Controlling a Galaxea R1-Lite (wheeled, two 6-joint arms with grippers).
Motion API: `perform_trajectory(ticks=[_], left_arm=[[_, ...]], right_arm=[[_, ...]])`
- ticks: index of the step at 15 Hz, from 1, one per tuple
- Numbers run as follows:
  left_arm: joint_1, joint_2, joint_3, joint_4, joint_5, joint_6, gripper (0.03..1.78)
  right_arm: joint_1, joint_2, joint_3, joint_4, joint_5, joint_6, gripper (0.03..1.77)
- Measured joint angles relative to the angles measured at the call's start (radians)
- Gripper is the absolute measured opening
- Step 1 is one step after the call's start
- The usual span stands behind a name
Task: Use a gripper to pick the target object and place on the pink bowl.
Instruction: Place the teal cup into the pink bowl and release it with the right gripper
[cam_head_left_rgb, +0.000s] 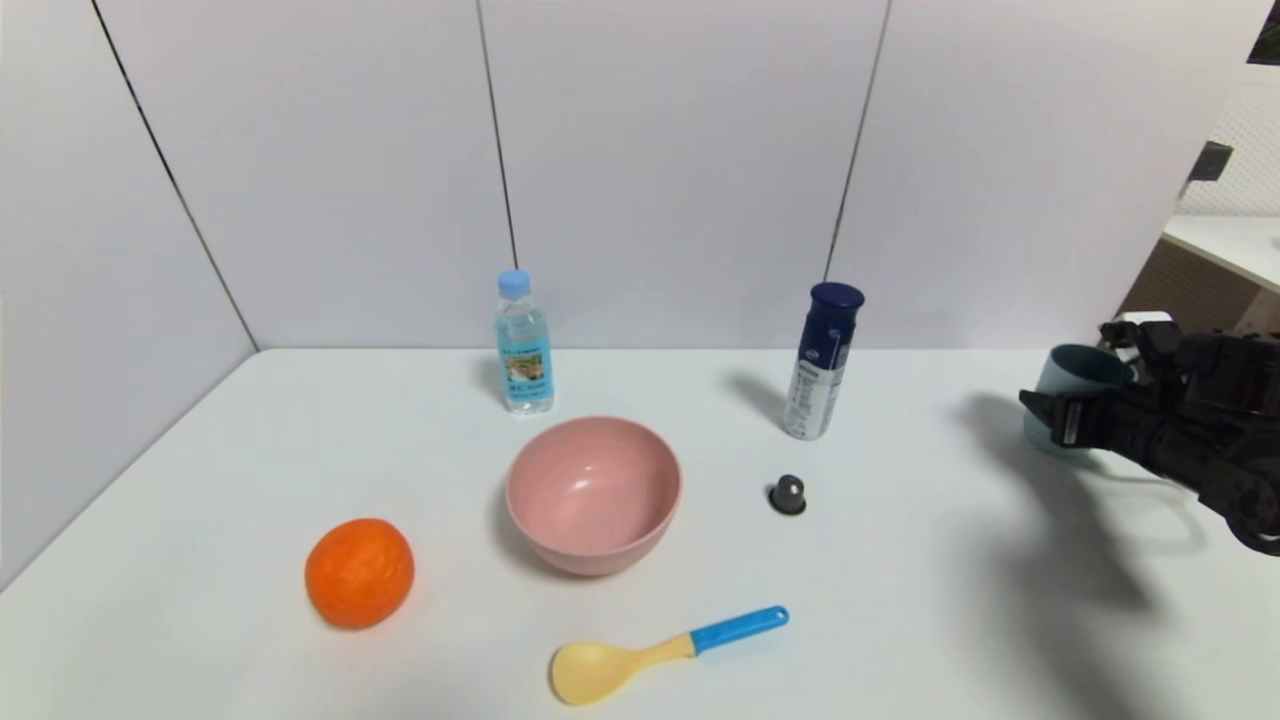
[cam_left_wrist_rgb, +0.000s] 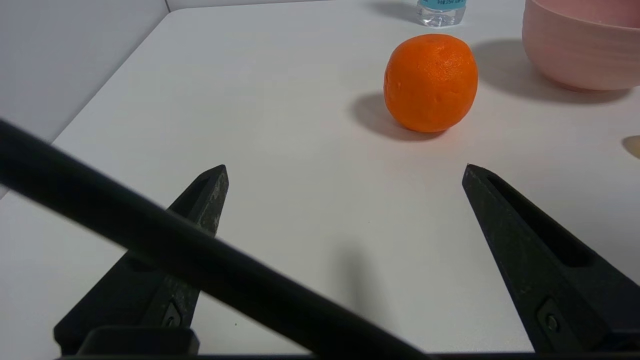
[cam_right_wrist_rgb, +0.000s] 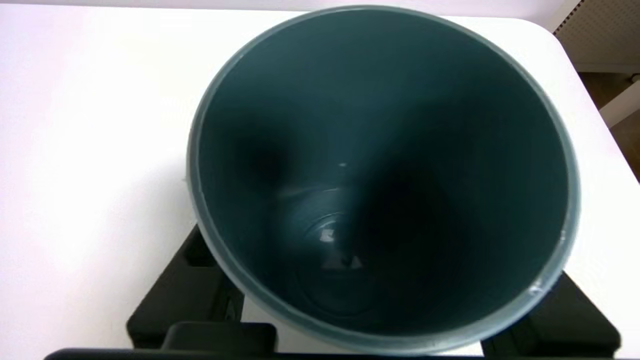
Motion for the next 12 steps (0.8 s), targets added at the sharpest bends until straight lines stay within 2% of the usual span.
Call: perform_trajectory(ticks=[5, 8, 10, 12], left_arm=[[0.000, 0.000, 0.000, 0.000, -0.001, 0.000, 1.69], [0.000, 0.000, 0.000, 0.000, 0.000, 0.000, 1.69], [0.000, 0.000, 0.000, 0.000, 0.000, 0.000, 1.69], [0.000, 0.000, 0.000, 0.000, 0.000, 0.000, 1.69]], right_arm=[[0.000, 0.004, -0.018, -0.025, 0.003, 0.000, 1.15], [0.000, -0.049, -0.047, -0.020, 0.041, 0.007, 1.15], [0.000, -0.118, -0.048, 0.004, 0.117, 0.010, 1.15], [0.003, -0.209, -0.046, 0.065, 0.247, 0.010, 1.15]])
